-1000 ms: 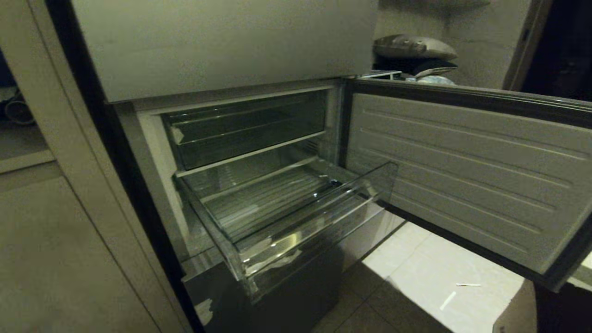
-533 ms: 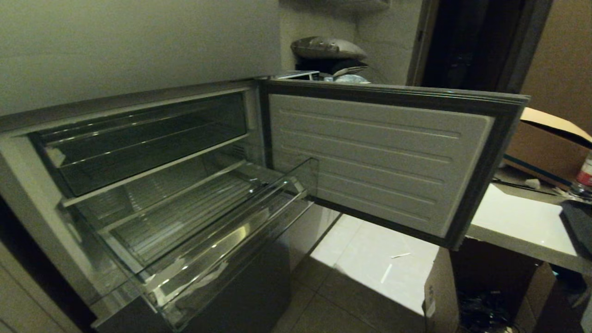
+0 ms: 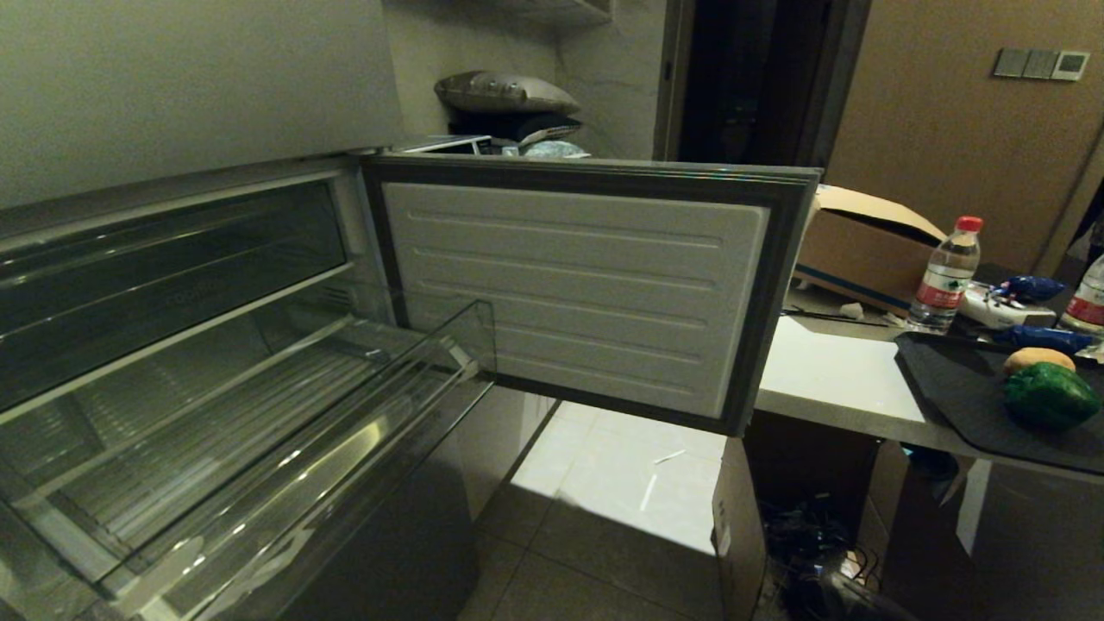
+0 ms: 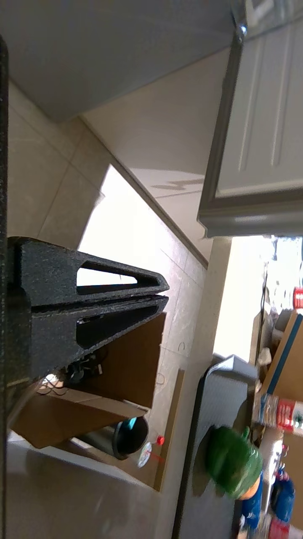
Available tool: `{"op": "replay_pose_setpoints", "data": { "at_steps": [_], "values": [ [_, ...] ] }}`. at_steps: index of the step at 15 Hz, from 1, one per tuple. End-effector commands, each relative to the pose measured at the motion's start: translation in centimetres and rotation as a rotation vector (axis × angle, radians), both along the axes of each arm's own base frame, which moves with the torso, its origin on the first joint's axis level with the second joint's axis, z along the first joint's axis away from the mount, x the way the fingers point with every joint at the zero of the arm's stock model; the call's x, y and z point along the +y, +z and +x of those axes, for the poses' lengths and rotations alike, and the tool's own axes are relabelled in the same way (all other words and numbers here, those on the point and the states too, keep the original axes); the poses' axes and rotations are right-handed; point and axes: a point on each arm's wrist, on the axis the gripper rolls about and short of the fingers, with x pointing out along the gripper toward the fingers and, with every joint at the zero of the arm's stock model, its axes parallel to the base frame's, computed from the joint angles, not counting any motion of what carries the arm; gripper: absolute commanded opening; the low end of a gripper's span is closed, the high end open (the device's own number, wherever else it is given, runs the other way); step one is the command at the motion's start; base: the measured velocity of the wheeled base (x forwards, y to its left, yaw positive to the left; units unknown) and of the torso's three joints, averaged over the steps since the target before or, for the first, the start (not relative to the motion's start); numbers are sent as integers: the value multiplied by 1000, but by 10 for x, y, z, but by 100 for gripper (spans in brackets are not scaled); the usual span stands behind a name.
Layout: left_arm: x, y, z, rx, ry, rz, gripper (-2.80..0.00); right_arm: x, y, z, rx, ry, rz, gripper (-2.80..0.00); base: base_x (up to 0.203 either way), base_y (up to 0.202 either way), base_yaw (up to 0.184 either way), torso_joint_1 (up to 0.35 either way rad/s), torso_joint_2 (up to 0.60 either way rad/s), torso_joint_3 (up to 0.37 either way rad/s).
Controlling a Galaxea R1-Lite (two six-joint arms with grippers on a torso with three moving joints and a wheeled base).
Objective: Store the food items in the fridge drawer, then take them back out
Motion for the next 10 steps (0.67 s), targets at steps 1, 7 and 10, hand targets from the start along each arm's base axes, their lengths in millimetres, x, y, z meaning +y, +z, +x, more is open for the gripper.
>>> {"op": "replay_pose_setpoints", "data": {
  "at_steps": [1, 7, 10],
  "values": [
    [0, 0, 0, 2, 0, 0, -280, 0, -9, 2, 31, -1, 1, -280, 0, 0, 0, 0, 0, 0],
    [0, 0, 0, 2, 0, 0, -280, -2, 53, 16, 190, -91, 53, -280, 0, 0, 0, 0, 0, 0],
    [0, 0, 0, 2, 0, 0, -280, -4, 96, 62, 337, -181, 137, -280, 0, 0, 0, 0, 0, 0]
  ]
}}
